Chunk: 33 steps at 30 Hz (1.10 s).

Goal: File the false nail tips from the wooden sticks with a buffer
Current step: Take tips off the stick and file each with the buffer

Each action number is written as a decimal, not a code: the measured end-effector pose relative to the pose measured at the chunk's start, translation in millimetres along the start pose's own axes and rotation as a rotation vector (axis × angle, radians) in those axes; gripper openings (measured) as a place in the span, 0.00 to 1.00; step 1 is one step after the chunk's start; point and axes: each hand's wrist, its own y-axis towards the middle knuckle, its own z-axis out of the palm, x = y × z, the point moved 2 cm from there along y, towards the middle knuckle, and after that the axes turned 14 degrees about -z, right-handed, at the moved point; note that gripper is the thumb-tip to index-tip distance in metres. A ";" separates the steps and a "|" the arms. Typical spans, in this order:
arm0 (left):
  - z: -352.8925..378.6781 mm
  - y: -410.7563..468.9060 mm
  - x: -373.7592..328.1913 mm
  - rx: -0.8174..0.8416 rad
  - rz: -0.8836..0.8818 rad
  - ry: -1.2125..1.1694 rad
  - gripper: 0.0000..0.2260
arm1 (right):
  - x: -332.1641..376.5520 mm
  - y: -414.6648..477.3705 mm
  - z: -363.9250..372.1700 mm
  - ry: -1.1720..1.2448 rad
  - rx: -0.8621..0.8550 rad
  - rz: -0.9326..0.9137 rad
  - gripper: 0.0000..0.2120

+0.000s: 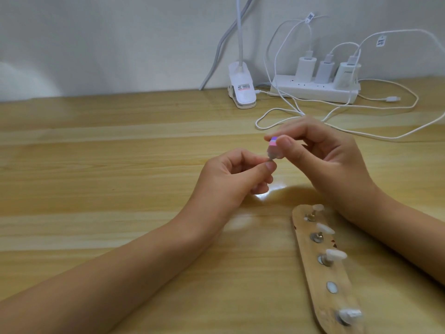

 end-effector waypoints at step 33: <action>-0.8 1.6 0.9 0.005 0.023 -0.006 0.06 | -1.4 2.2 -3.8 0.022 0.037 0.000 0.07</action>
